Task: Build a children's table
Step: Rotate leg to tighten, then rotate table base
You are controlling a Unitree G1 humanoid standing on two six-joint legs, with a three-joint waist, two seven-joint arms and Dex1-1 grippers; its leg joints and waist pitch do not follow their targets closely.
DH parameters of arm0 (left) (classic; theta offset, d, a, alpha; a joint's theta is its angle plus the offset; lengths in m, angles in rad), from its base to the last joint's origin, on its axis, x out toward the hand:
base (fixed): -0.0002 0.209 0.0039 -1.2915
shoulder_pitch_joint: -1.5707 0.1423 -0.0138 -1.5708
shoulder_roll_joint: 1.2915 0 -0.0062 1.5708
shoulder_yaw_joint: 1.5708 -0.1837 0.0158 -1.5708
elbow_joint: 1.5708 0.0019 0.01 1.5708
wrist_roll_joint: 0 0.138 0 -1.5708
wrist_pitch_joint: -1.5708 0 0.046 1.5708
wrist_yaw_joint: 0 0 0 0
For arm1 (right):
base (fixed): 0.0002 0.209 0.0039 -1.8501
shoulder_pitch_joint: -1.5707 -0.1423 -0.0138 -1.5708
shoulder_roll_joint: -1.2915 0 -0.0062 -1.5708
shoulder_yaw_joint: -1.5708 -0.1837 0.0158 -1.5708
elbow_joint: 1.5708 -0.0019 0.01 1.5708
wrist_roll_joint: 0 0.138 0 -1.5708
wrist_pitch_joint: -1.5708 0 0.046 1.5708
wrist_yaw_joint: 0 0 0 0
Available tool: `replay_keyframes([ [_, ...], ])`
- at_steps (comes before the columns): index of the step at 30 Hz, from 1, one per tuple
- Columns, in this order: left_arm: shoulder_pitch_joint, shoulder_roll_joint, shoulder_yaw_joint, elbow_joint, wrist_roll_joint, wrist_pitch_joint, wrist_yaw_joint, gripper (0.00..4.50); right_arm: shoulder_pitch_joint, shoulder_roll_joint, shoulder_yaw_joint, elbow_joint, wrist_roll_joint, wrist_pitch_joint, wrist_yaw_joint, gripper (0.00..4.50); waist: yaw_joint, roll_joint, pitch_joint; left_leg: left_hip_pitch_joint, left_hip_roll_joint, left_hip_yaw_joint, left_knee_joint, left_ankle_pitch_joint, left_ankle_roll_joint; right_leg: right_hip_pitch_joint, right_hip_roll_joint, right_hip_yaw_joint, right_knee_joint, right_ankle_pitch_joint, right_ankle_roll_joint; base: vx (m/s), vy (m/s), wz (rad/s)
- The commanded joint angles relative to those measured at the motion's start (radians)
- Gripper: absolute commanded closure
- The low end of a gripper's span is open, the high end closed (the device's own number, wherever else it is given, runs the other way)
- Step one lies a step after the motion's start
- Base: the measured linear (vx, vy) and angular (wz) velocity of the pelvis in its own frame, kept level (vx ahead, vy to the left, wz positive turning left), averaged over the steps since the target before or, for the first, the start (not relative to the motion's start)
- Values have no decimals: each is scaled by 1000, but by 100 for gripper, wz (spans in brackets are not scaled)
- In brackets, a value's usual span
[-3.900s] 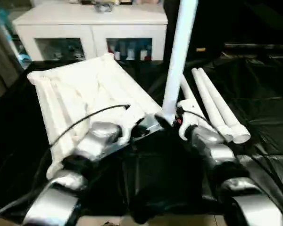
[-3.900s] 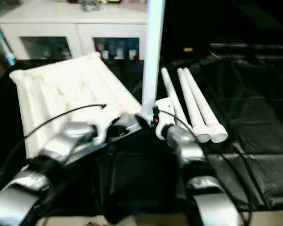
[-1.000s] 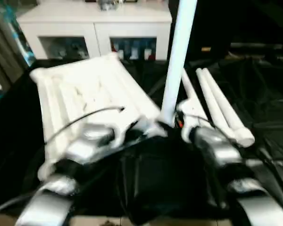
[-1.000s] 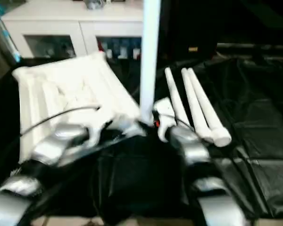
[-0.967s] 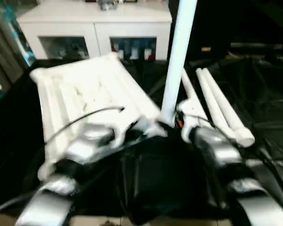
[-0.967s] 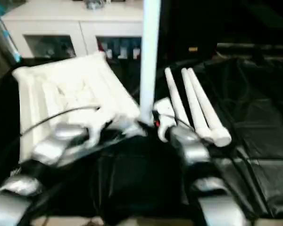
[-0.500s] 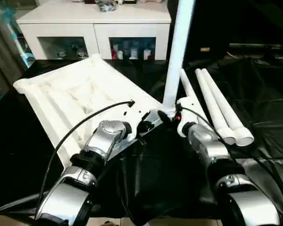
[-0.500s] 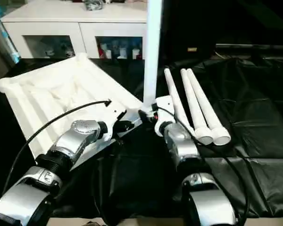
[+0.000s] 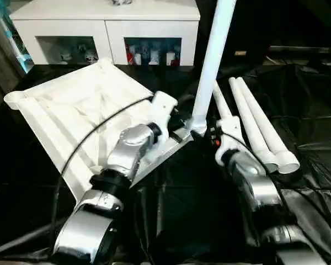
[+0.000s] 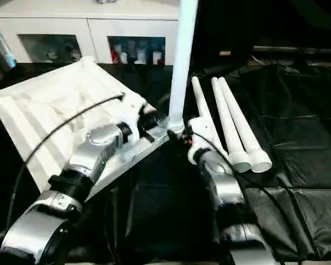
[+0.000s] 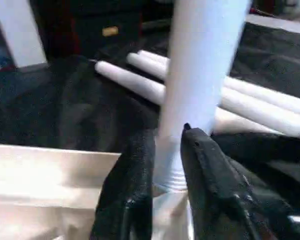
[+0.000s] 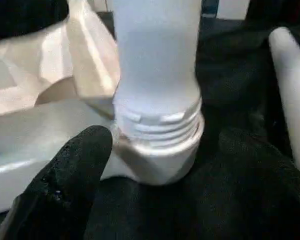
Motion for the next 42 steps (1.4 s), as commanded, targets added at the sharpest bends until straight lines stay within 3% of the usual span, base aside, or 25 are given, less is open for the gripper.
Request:
replay_keyframes([
  [1,45,60,30,-72,25,36,64,307,39,-2,37,-94,3,57,33,60,4,-14,-79,20,41,-20,-63,-111,133,56,-52,37,-50,-48,-258,0,0,0],
  [6,115,174,58,-183,99,98,138,271,112,-29,90,-217,15,144,113,60,1,-6,-73,27,45,-23,-74,-204,73,48,-49,37,-62,-169,-218,0,0,0],
  [7,144,224,73,-230,122,134,140,271,130,-37,99,-238,15,157,125,60,5,-12,-72,29,47,-24,-77,-215,58,46,-50,38,-64,-191,-206,0,0,0],
  [8,144,224,73,-230,122,134,140,260,130,-37,99,-238,15,157,125,60,5,-6,-71,26,47,-27,-80,-211,45,45,-50,39,-60,-191,-200,0,0,0],
  [9,183,285,96,-291,148,179,141,260,141,-41,104,-246,13,164,128,60,5,-6,-72,31,47,-26,-80,-223,30,42,-49,39,-61,-195,-198,0,0,0],
  [11,213,326,111,-340,162,208,161,260,139,-36,102,-241,12,170,121,60,4,-2,-70,32,45,-26,-82,-239,11,38,-47,41,-61,-202,-195,0,0,0],
  [15,251,371,135,-402,192,267,223,260,123,-27,99,-221,-1,182,97,60,10,1,-71,37,45,-25,-82,-247,-7,34,-47,43,-57,-172,-200,0,0,0],
  [20,319,433,164,-487,263,393,274,260,71,-16,92,-161,0,178,77,60,8,2,-72,30,38,-25,-79,-220,-5,38,-47,42,-54,-147,-199,0,0,0],
  [21,328,440,165,-497,266,405,273,286,64,-12,89,-154,7,178,80,90,8,2,-72,30,38,-26,-79,-218,-4,39,-47,42,-54,-146,-199,0,0,0],
  [22,340,449,167,-507,268,417,270,286,51,-7,85,-142,14,177,85,90,10,6,-73,31,38,-26,-78,-220,-4,38,-48,42,-54,-145,-201,0,0,0],
  [24,356,461,163,-517,269,439,257,286,36,-2,83,-126,20,178,93,90,8,1,-73,30,38,-26,-79,-223,-2,39,-48,41,-53,-145,-205,0,0,0],
  [26,372,476,147,-531,257,485,230,324,14,-2,93,-96,11,186,98,126,11,4,-74,32,39,-27,-79,-216,-5,38,-47,41,-49,-132,-211,0,0,0],
  [28,382,486,133,-541,257,510,214,331,2,-4,105,-75,2,190,106,137,10,-1,-73,32,39,-25,-79,-214,-5,38,-46,41,-51,-132,-212,0,0,0],
  [31,401,498,110,-562,267,568,184,351,-19,-5,122,-32,-11,185,117,157,10,2,-72,32,38,-26,-79,-228,-11,37,-48,42,-51,-148,-213,0,0,0],
  [36,414,513,95,-574,265,599,162,391,-37,-5,125,-5,-18,184,122,197,10,0,-73,30,36,-26,-78,-232,-8,39,-49,42,-52,-150,-212,0,0,0],
  [37,416,518,92,-579,265,607,158,413,-41,-5,123,1,-18,181,123,220,11,-5,-73,30,36,-27,-78,-232,-5,40,-49,43,-52,-160,-210,0,0,0],
  [42,420,547,48,-611,213,627,37,449,-75,-6,126,71,-22,149,143,264,11,-2,-70,34,38,-28,-80,-264,-17,33,-50,43,-56,-213,-209,0,0,0],
])
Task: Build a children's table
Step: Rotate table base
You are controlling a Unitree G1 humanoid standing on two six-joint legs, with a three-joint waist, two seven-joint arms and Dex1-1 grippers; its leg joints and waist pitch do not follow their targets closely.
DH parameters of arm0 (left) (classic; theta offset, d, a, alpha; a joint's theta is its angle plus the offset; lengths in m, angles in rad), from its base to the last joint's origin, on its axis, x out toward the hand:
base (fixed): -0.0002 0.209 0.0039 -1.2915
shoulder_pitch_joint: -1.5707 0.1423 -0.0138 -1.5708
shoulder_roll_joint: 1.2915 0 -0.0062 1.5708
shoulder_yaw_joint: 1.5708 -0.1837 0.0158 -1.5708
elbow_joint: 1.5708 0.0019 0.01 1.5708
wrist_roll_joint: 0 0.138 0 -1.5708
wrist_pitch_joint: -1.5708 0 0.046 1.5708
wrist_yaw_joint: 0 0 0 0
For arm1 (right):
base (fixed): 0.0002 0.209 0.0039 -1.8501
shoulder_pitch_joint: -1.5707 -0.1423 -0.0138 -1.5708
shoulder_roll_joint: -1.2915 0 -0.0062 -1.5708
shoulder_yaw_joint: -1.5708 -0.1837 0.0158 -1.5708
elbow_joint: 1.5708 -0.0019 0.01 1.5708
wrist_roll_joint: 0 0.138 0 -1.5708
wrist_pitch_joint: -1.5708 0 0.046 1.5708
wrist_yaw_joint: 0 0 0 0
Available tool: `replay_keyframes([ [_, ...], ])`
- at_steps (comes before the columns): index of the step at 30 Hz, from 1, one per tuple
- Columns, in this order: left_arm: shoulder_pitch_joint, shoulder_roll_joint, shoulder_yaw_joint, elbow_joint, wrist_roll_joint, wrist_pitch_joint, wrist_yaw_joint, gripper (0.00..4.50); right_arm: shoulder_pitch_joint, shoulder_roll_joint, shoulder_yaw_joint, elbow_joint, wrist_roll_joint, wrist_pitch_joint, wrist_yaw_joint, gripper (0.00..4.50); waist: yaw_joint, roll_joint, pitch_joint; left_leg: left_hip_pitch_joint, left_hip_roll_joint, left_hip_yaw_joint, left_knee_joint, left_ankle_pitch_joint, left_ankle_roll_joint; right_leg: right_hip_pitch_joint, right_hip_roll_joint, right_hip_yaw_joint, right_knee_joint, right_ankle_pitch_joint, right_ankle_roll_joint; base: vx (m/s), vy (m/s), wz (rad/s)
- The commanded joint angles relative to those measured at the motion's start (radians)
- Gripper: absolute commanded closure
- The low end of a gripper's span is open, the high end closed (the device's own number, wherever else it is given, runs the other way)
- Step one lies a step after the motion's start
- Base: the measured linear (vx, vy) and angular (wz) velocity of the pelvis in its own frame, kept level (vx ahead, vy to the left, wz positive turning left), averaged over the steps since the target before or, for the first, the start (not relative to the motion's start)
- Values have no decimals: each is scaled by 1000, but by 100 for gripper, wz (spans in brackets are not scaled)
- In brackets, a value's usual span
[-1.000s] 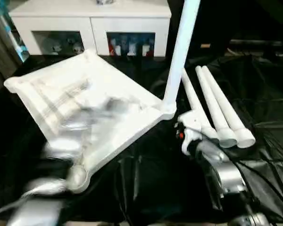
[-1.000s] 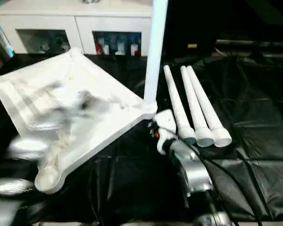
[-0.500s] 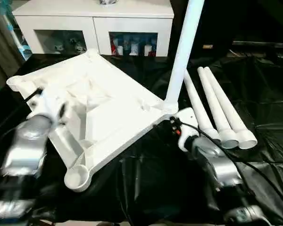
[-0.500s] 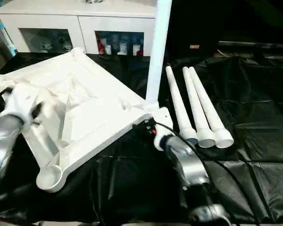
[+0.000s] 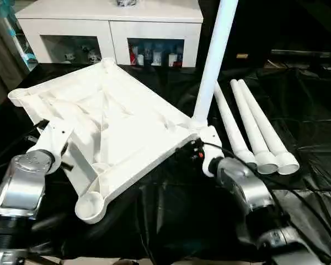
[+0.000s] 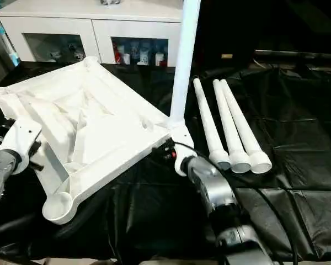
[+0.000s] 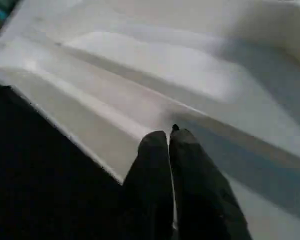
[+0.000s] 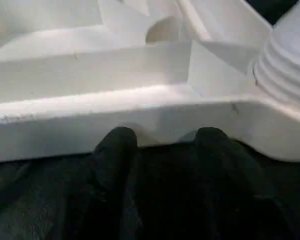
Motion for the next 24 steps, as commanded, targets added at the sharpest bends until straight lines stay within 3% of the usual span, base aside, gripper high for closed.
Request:
replay_keyframes([
  [1,-3,9,-32,-31,-25,-2,-59,449,-26,0,0,40,-9,-24,7,264,3,11,-68,31,38,-25,-83,-280,-12,31,-51,42,-67,-220,-211,0,0,0],
  [6,-13,38,-104,-41,-41,-31,-168,450,-65,8,4,117,-13,-53,21,308,4,11,-66,34,36,-28,-85,-330,-23,29,-53,43,-72,-281,-199,0,0,0],
  [8,-10,71,-168,-66,-60,-19,-275,450,-86,10,8,159,-20,-69,29,320,8,10,-66,35,37,-28,-85,-325,-29,28,-54,44,-70,-284,-199,0,0,0],
  [14,-1,145,-272,-96,-60,-30,-427,450,-115,13,11,215,-27,-96,38,361,9,11,-65,33,37,-29,-89,-334,-38,30,-54,44,-67,-277,-202,0,0,0],
  [15,-1,154,-291,-106,-66,-37,-462,450,-121,15,11,227,-28,-103,39,383,10,13,-67,37,39,-28,-88,-334,-41,29,-55,45,-67,-271,-204,0,0,0],
  [20,-9,154,-355,-178,-142,-62,-609,450,-146,24,7,269,-31,-134,51,434,7,15,-67,38,38,-25,-86,-326,-44,29,-52,46,-63,-243,-223,0,0,0],
  [21,-10,150,-361,-188,-155,-66,-627,450,-149,25,7,274,-33,-138,52,434,6,13,-67,34,37,-26,-87,-316,-44,35,-52,45,-60,-231,-225,0,0,0],
  [22,-21,131,-379,-200,-174,-91,-654,450,-153,27,8,279,-35,-147,63,439,6,19,-69,35,38,-27,-87,-313,-47,36,-52,44,-58,-223,-228,0,0,0],
  [24,-37,103,-400,-211,-198,-100,-681,450,-157,29,10,283,-35,-154,73,445,3,16,-71,33,37,-24,-85,-295,-44,38,-51,44,-55,-178,-237,0,0,0],
])
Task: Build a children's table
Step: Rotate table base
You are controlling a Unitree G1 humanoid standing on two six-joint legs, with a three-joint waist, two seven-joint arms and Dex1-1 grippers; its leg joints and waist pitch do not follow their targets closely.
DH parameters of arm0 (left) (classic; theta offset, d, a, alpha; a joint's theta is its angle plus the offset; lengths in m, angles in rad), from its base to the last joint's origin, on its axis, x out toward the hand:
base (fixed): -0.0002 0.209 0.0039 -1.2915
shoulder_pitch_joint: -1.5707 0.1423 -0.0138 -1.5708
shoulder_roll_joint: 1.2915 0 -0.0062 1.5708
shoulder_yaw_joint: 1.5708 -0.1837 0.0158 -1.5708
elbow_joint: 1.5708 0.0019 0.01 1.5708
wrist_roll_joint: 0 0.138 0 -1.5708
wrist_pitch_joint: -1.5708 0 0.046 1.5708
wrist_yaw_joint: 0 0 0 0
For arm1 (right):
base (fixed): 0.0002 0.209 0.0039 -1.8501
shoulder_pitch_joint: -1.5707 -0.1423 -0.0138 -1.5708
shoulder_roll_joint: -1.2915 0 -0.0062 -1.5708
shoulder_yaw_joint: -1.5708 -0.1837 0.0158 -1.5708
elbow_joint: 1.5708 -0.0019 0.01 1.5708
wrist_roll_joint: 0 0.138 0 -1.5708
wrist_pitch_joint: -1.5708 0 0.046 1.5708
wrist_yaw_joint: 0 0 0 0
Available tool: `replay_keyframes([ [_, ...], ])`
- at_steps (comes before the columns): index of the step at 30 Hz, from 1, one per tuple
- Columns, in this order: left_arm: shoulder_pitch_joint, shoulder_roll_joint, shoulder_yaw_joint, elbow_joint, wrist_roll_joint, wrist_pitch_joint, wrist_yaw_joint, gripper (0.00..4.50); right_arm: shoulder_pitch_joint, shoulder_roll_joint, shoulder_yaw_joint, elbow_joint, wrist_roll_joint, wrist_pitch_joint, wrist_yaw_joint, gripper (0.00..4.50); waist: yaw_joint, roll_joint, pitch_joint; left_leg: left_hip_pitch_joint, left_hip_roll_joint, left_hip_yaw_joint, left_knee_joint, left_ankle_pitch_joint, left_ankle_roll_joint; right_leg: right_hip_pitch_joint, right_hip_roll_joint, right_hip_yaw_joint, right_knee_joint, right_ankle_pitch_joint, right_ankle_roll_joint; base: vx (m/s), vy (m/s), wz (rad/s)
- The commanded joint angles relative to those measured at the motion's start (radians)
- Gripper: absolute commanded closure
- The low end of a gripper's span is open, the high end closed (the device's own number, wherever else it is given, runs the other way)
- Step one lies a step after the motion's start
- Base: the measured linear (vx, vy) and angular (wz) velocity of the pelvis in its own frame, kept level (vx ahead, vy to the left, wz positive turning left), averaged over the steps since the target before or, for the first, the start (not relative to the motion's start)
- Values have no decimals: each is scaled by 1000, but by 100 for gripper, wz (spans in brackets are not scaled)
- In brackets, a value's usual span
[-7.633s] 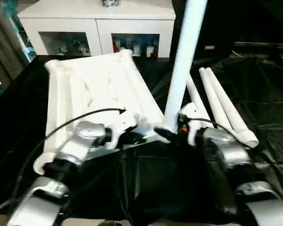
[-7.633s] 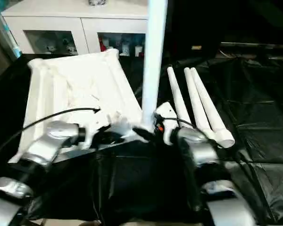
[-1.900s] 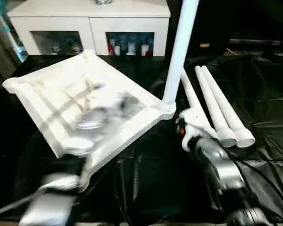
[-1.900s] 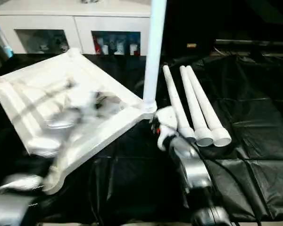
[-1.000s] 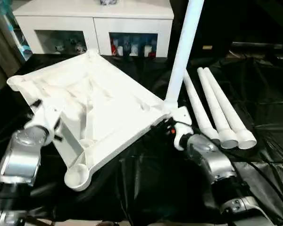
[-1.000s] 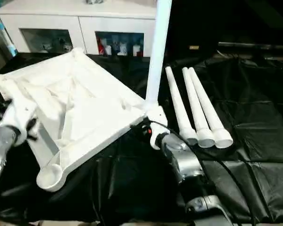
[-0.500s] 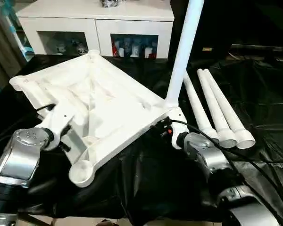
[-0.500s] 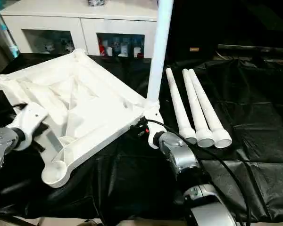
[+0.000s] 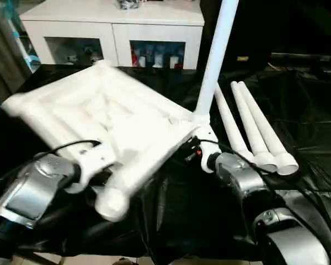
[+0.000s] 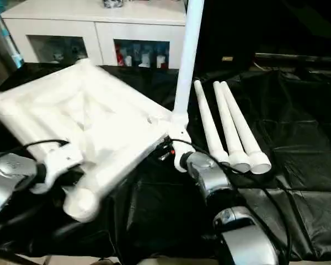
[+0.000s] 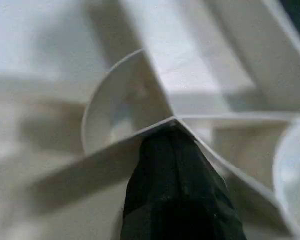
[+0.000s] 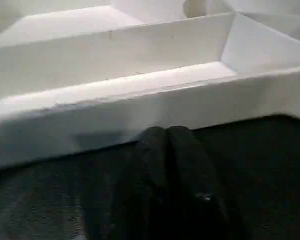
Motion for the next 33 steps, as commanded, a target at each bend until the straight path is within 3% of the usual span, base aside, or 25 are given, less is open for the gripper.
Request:
replay_keyframes([
  [1,-35,-50,-60,-50,-64,-30,-59,450,-26,25,14,-3,2,-21,36,445,-3,17,-72,26,36,-24,-84,-287,-39,37,-49,42,-57,-162,-239,0,0,0],
  [4,-64,-107,-83,-35,-64,-67,-56,450,-29,26,19,1,0,-28,44,445,-8,14,-72,24,35,-22,-80,-266,-24,42,-50,43,-57,-136,-250,0,0,0],
  [8,-156,-247,-70,135,8,-184,96,450,-40,28,21,20,-11,-45,33,445,-15,12,-73,21,32,-21,-77,-266,-14,47,-49,41,-62,-146,-247,0,0,0],
  [9,-169,-255,-67,162,18,-198,118,450,-40,27,21,21,-14,-48,30,445,-18,15,-75,19,32,-24,-76,-264,-13,51,-52,42,-60,-146,-246,0,0,0],
  [11,-210,-279,-60,245,49,-239,185,450,-40,24,18,23,-20,-55,22,445,-24,10,-74,16,32,-25,-76,-275,-7,52,-52,41,-64,-167,-240,0,0,0],
  [18,-291,-291,-50,412,112,-308,292,450,-26,-7,9,-2,-32,-68,-12,445,-27,15,-77,20,32,-24,-70,-239,8,50,-48,38,-61,-130,-255,0,0,0],
  [19,-292,-283,-51,429,118,-327,289,450,-23,-15,1,-18,-31,-70,-27,445,-26,20,-77,20,33,-26,-70,-236,9,51,-48,37,-59,-121,-261,0,0,0],
  [22,-292,-261,-47,492,128,-397,298,450,-18,-34,-33,-66,-26,-79,-92,445,-23,21,-78,22,34,-25,-70,-230,12,48,-45,37,-57,-87,-267,0,0,0],
  [27,-265,-249,-4,460,71,-424,264,450,-19,-55,-71,-149,-51,-8,-229,445,-18,19,-76,24,32,-22,-72,-244,-5,48,-46,39,-56,-108,-259,0,0,0],
  [29,-233,-249,20,400,15,-437,205,450,-17,-59,-97,-198,-13,49,-196,445,-17,20,-77,23,33,-23,-72,-244,-2,52,-49,40,-58,-111,-259,0,0,0],
  [31,-210,-254,43,357,-15,-423,197,450,-15,-50,-160,-243,82,115,-159,412,-17,23,-76,26,34,-20,-71,-256,2,48,-47,41,-57,-110,-259,0,0,0],
  [32,-206,-266,63,347,-41,-389,196,417,-16,-53,-173,-257,92,131,-173,412,-13,23,-76,27,37,-22,-73,-261,3,47,-47,40,-57,-112,-256,0,0,0],
  [33,-199,-282,93,328,-79,-343,201,417,-17,-61,-181,-281,93,154,-193,412,-14,20,-74,27,35,-19,-73,-254,-4,46,-43,40,-54,-108,-259,0,0,0],
])
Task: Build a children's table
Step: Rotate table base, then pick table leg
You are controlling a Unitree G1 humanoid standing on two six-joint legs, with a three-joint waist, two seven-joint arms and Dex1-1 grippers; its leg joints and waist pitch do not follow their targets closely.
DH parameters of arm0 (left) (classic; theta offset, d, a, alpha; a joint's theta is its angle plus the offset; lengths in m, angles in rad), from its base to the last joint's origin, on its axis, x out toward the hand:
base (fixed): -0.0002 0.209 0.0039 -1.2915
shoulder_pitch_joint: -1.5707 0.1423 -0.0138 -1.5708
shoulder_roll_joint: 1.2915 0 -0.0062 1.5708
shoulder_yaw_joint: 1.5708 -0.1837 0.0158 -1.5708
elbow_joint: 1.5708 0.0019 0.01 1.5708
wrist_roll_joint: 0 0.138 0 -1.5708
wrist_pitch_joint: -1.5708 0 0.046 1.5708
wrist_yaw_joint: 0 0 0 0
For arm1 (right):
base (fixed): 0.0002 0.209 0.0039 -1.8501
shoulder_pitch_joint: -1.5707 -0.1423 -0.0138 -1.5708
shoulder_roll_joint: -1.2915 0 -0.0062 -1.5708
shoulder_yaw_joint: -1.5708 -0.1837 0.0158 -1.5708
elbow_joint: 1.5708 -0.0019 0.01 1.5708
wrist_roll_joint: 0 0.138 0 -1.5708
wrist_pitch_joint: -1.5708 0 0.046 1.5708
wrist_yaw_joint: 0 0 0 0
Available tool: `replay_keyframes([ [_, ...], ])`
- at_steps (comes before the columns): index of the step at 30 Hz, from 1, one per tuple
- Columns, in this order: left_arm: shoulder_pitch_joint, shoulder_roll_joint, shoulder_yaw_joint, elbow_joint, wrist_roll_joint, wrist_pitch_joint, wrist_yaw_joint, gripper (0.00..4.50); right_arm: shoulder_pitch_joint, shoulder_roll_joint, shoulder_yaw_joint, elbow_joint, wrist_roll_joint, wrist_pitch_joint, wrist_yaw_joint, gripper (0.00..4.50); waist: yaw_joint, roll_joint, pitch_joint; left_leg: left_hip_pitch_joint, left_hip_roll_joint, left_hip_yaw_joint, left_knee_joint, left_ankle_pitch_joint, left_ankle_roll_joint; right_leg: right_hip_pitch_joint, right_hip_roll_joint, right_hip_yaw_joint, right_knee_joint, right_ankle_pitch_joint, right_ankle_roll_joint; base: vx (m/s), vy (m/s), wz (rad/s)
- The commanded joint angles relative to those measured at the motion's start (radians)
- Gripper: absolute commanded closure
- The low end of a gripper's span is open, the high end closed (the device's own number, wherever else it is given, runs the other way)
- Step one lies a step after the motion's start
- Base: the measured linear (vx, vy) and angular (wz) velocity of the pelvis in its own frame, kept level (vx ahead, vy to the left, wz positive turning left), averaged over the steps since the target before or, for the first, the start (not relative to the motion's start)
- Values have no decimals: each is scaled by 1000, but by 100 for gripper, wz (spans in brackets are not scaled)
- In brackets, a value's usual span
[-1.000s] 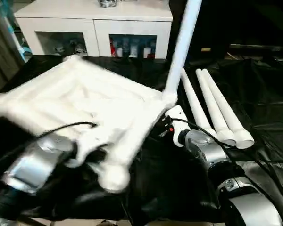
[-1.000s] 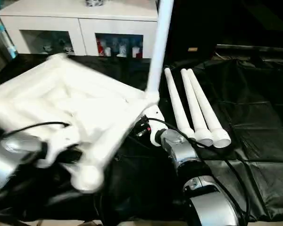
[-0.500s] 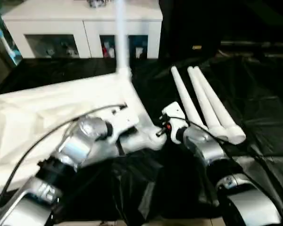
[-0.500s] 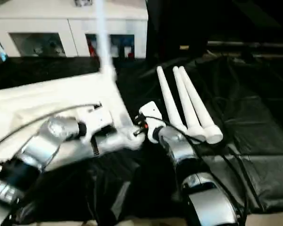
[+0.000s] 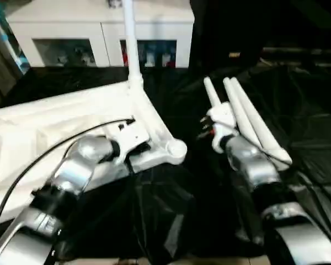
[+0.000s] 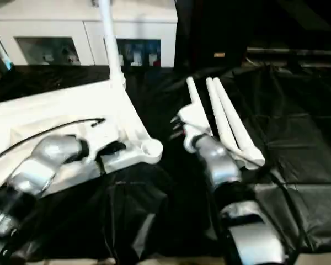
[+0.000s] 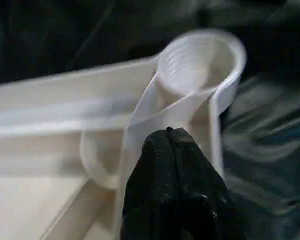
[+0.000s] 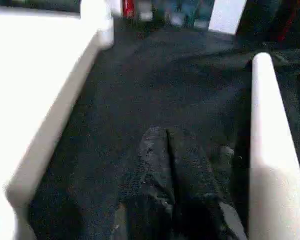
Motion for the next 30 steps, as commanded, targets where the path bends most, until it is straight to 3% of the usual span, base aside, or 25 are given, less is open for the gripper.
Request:
replay_keyframes([
  [1,10,-21,64,-59,-79,91,1,409,1,-15,-25,-68,19,69,-49,407,4,12,-79,28,34,-18,-73,-252,-5,47,-46,41,-58,-112,-259,0,0,0],
  [3,18,-25,79,-81,-99,114,7,402,4,-21,-33,-99,16,109,-80,375,7,10,-76,31,32,-16,-75,-264,-15,42,-44,41,-63,-157,-247,0,0,0],
  [9,49,-72,160,-192,-154,269,101,350,-10,-41,-64,-189,-1,274,-146,327,5,6,-75,27,29,-17,-75,-259,-24,44,-43,42,-67,-200,-213,0,0,0],
  [10,61,-71,154,-217,-157,290,99,332,-18,-49,-62,-184,-10,314,-153,322,3,0,-75,27,29,-18,-75,-259,-24,44,-43,41,-71,-218,-202,0,0,0],
  [12,61,-71,154,-217,-157,290,99,326,-18,-49,-62,-184,-10,314,-153,311,4,3,-76,25,28,-18,-74,-245,-23,42,-43,41,-70,-211,-198,0,0,0],
  [13,79,-64,142,-256,-162,321,88,318,-27,-58,-62,-181,-13,366,-167,297,2,-4,-76,25,29,-17,-74,-235,-23,44,-41,41,-68,-201,-199,0,0,0],
  [14,121,-49,121,-346,-183,378,71,295,-45,-73,-66,-193,-8,478,-202,281,1,-17,-76,23,29,-15,-73,-217,-17,45,-41,42,-68,-194,-198,0,0,0],
  [15,122,-48,121,-348,-183,379,71,287,-45,-74,-66,-194,-8,480,-203,277,3,-12,-79,22,31,-20,-73,-198,-16,51,-44,41,-58,-176,-204,0,0,0],
  [16,139,-45,120,-388,-196,407,71,287,-50,-77,-71,-208,-4,521,-217,277,2,-7,-78,24,28,-15,-70,-187,-10,43,-41,42,-62,-169,-202,0,0,0],
  [18,152,-42,122,-421,-205,428,74,262,-54,-77,-76,-218,-1,544,-223,243,3,-8,-75,22,27,-13,-70,-189,-9,43,-41,43,-64,-179,-195,0,0,0],
  [19,165,-38,125,-458,-218,454,81,252,-62,-76,-81,-228,0,596,-233,238,3,-7,-75,24,28,-14,-70,-194,-12,43,-41,42,-65,-191,-192,0,0,0],
  [23,176,-30,122,-497,-228,472,81,232,-70,-75,-81,-232,1,638,-228,217,3,-9,-73,24,27,-15,-72,-221,-26,41,-41,42,-69,-236,-173,0,0,0],
  [24,179,-28,121,-507,-229,478,79,207,-73,-76,-80,-231,0,653,-227,195,3,-8,-73,25,26,-15,-72,-222,-30,40,-40,42,-70,-241,-167,0,0,0],
  [29,174,-16,112,-541,-235,514,76,193,-88,-84,-75,-214,2,697,-236,171,5,-9,-74,24,25,-15,-71,-208,-36,41,-39,43,-67,-222,-160,0,0,0],
  [30,174,-16,112,-541,-235,514,76,166,-88,-84,-75,-214,2,697,-236,150,5,-8,-75,24,25,-15,-71,-204,-36,41,-40,42,-67,-219,-160,0,0,0],
])
